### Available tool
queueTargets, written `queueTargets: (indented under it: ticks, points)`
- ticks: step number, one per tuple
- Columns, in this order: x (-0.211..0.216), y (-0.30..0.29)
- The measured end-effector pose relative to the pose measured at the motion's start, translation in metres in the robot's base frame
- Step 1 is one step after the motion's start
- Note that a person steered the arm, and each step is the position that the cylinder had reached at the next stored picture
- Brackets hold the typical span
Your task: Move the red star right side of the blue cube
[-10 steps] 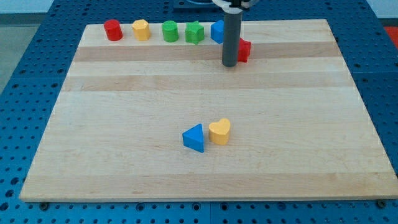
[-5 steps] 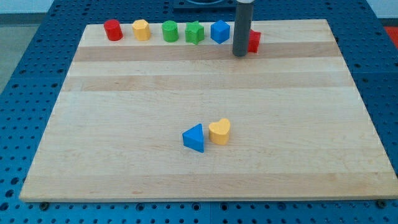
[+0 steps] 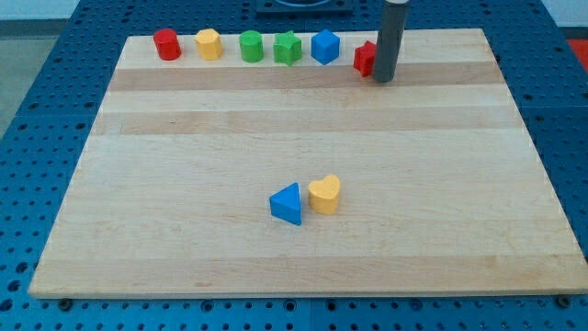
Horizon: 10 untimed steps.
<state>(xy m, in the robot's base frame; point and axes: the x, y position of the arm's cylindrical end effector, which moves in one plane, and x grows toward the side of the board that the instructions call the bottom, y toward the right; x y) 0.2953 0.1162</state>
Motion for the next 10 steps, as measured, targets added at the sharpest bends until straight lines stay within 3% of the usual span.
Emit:
queueTargets:
  ticks: [8,10]
  points:
    - [-0.042,0.000]
    - [-0.015,0.017]
